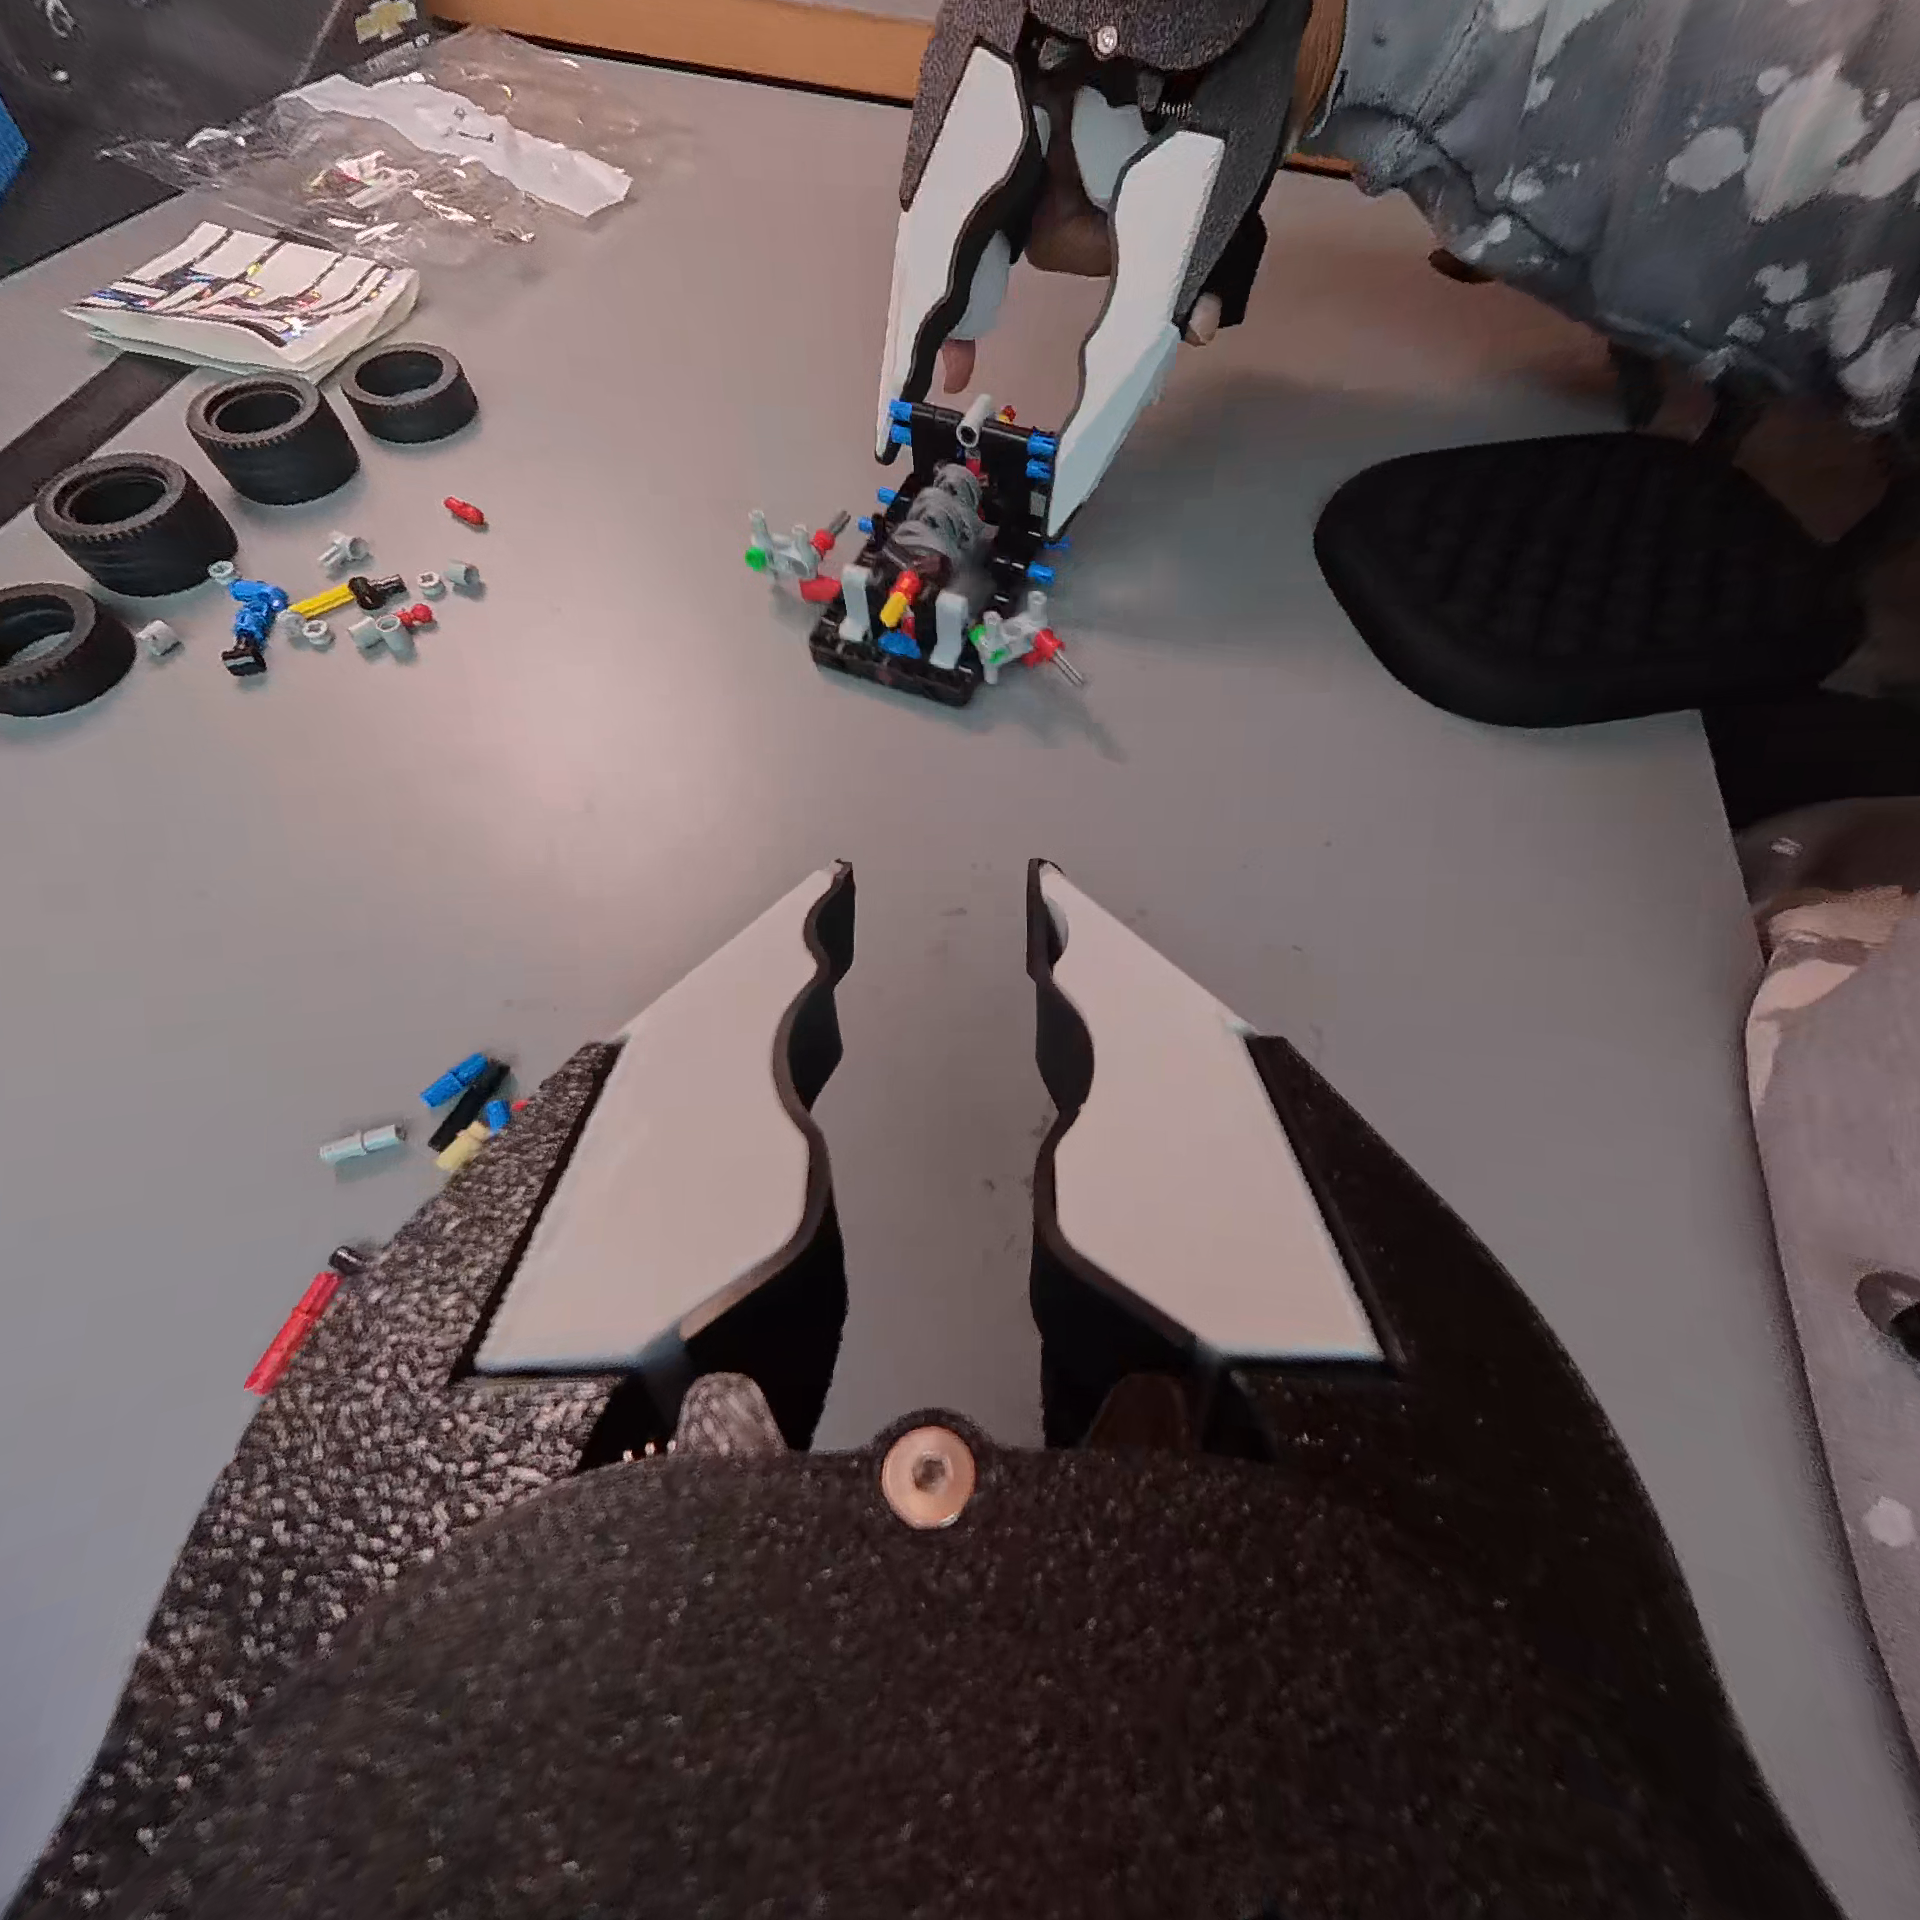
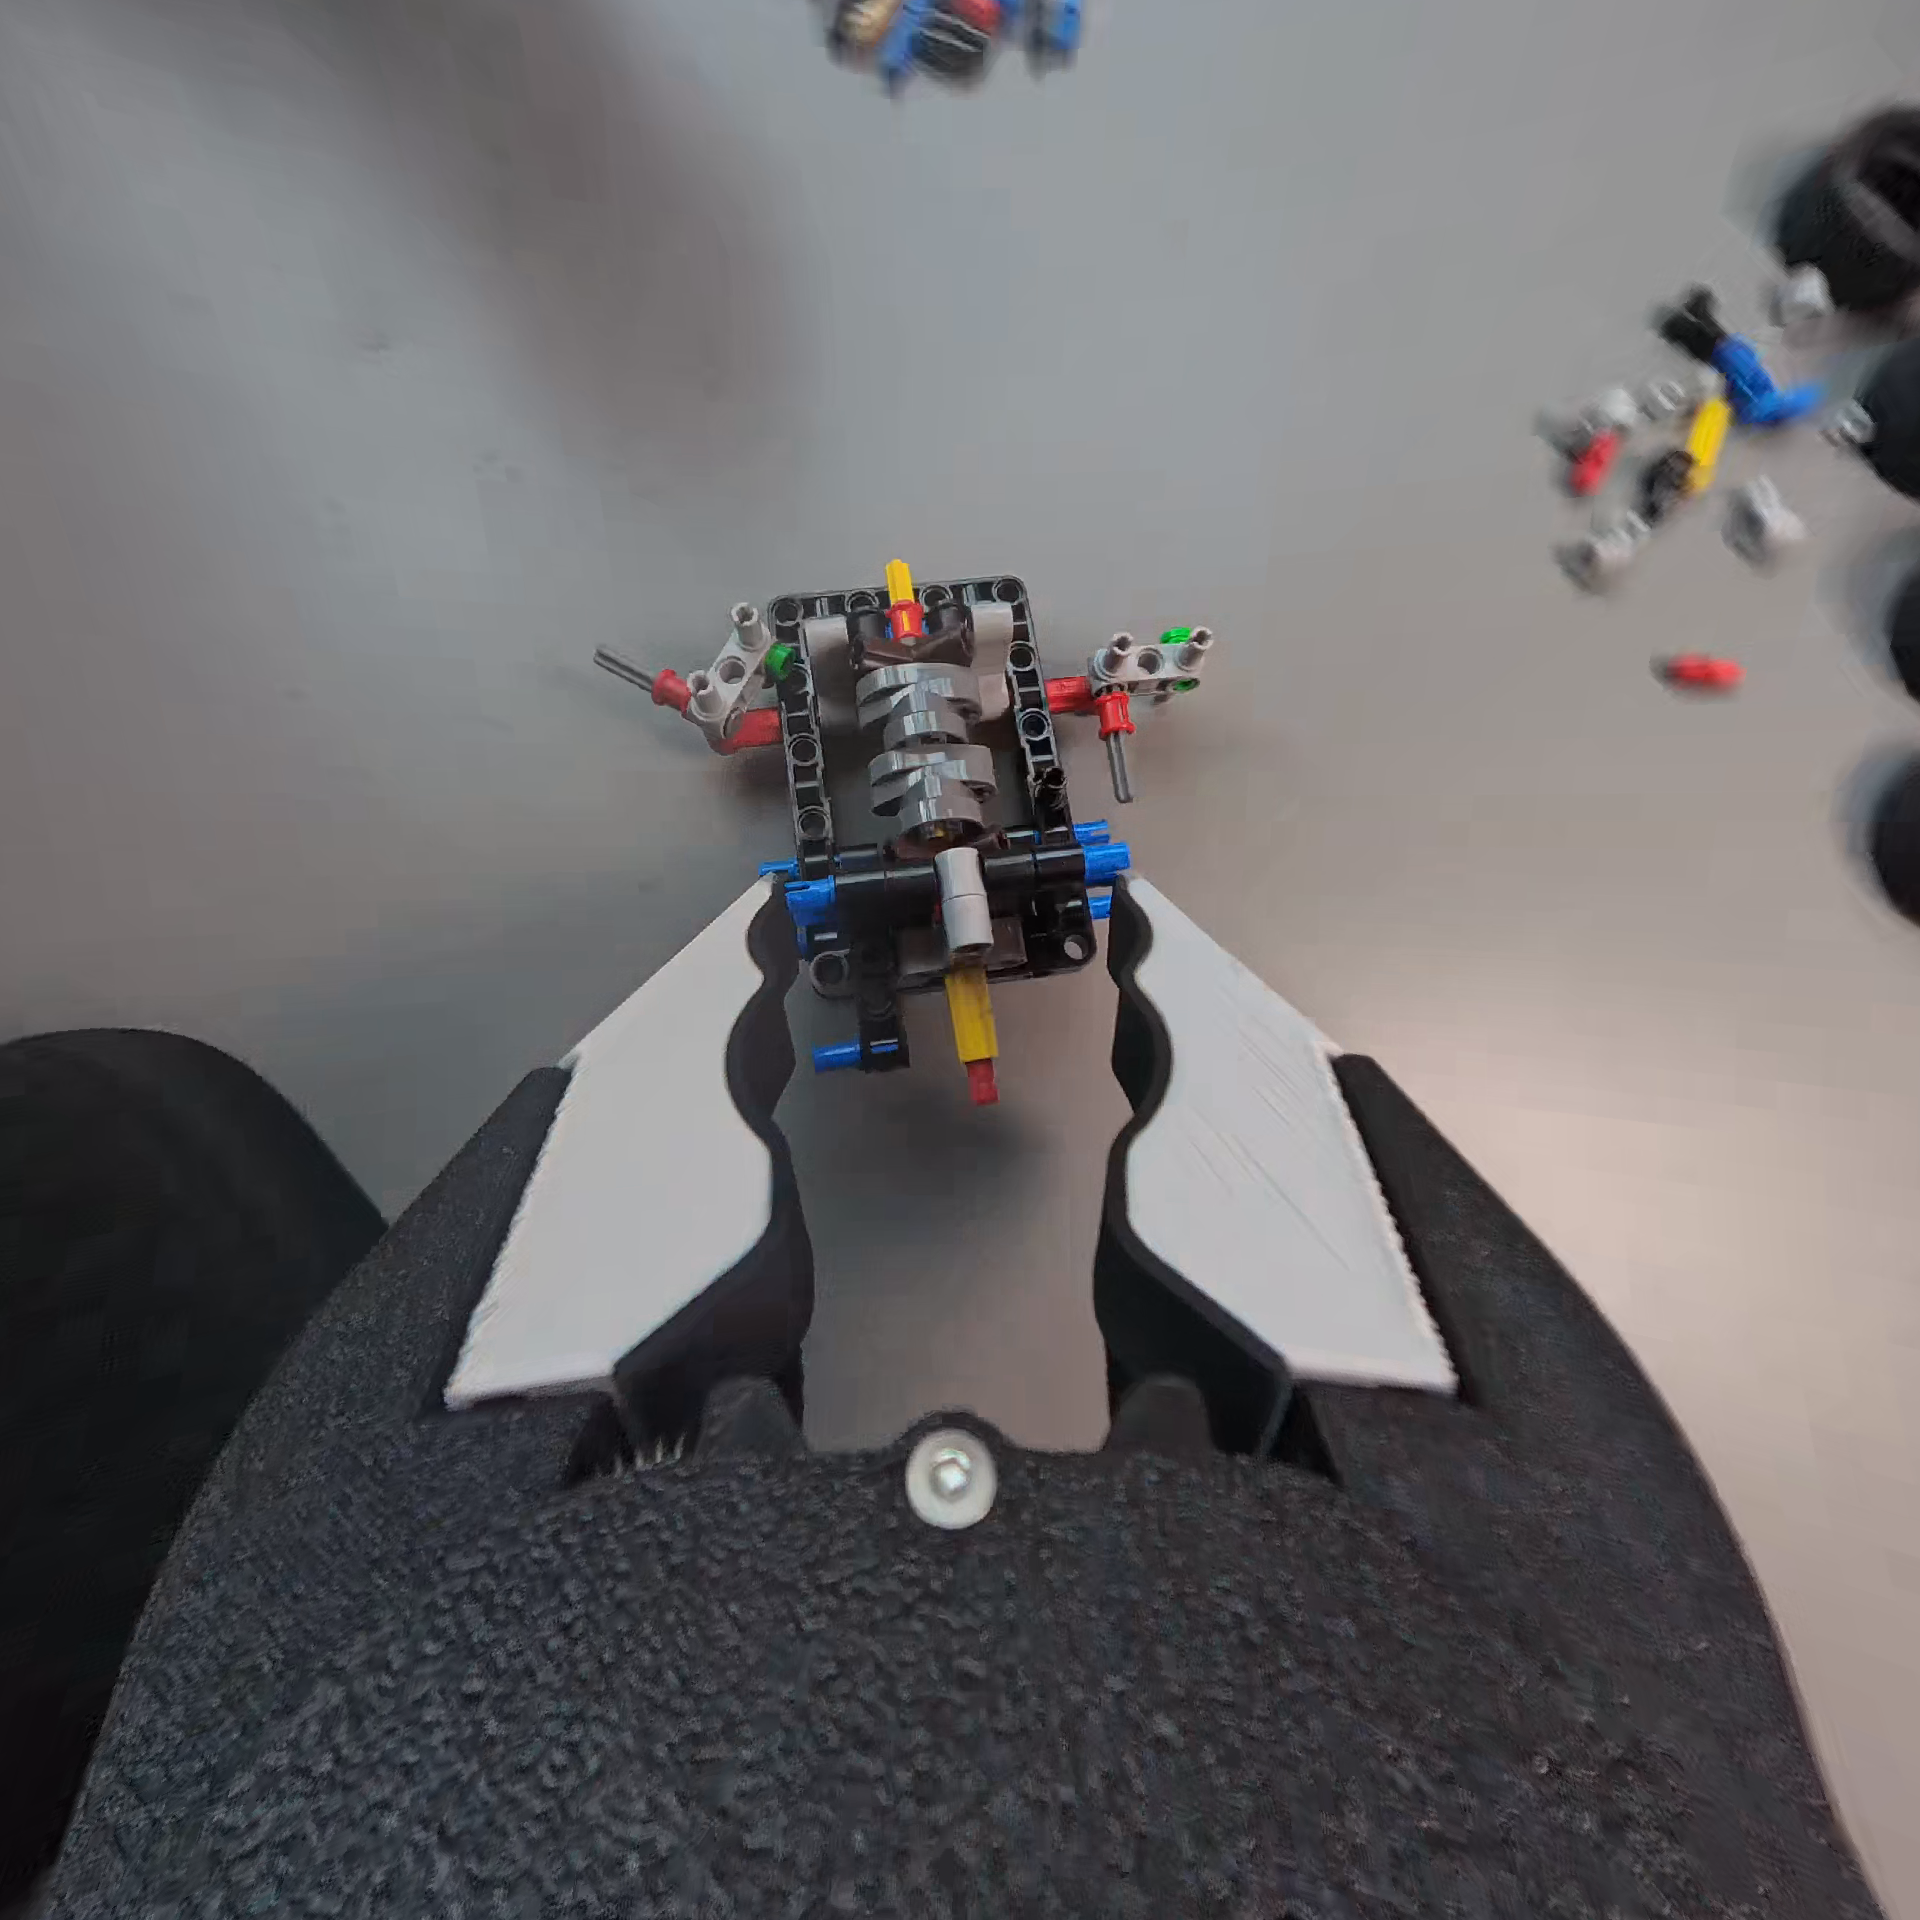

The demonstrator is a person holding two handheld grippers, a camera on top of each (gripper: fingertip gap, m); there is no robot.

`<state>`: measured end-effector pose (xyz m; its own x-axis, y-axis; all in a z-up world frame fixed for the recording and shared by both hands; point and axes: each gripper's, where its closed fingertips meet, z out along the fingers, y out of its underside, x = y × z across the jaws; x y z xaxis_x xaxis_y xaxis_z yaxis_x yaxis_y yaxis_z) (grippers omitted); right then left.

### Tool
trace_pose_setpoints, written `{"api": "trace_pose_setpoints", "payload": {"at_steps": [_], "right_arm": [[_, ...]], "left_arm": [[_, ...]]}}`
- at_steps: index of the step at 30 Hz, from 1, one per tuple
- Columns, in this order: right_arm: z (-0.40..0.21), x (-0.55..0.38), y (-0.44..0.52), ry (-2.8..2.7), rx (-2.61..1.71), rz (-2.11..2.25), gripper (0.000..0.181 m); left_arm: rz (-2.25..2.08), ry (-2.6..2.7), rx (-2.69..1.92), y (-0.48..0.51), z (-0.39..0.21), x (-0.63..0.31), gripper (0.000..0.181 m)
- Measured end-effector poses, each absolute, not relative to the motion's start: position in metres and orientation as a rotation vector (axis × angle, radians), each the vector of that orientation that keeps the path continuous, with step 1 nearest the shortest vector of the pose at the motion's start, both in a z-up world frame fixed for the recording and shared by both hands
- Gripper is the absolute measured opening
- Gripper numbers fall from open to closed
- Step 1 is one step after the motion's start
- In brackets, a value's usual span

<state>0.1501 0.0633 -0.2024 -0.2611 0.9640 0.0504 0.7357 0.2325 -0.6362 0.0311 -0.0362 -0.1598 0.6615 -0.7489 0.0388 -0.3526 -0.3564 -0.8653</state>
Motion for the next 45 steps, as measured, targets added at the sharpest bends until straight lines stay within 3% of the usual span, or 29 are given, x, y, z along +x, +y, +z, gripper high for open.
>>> {"api": "trace_pose_setpoints", "payload": {"at_steps": [7, 10, 27, 31, 37, 42, 45], "right_arm": [[-0.207, 0.091, -0.029, -2.524, -1.077, 0.613, 0.061], [-0.209, 0.078, -0.039, -2.606, -0.970, 0.526, 0.059], [-0.173, 0.073, -0.004, -2.301, -1.122, 0.530, 0.053], [-0.156, 0.094, -0.018, -2.113, -1.319, 0.697, 0.039], [-0.190, 0.101, -0.077, -1.957, -1.749, 0.880, 0.028], [-0.220, 0.091, -0.083, -1.897, -1.871, 0.682, 0.051], [-0.222, 0.088, -0.080, -1.857, -1.859, 0.632, 0.037]], "left_arm": [[-0.626, 0.967, -2.036, -0.057, -0.195, 0.042, 0.079], [-0.632, 1.018, -2.056, -0.064, -0.201, 0.047, 0.088], [-0.578, 1.123, -2.138, -0.080, -0.215, 0.049, 0.056], [-0.578, 1.164, -2.097, -0.085, -0.205, 0.047, 0.045], [-0.546, 1.245, -2.093, -0.090, -0.211, 0.051, 0.042], [-0.466, 1.273, -2.103, -0.092, -0.216, 0.055, 0.044], [-0.474, 1.287, -2.096, -0.097, -0.213, 0.058, 0.044]]}}
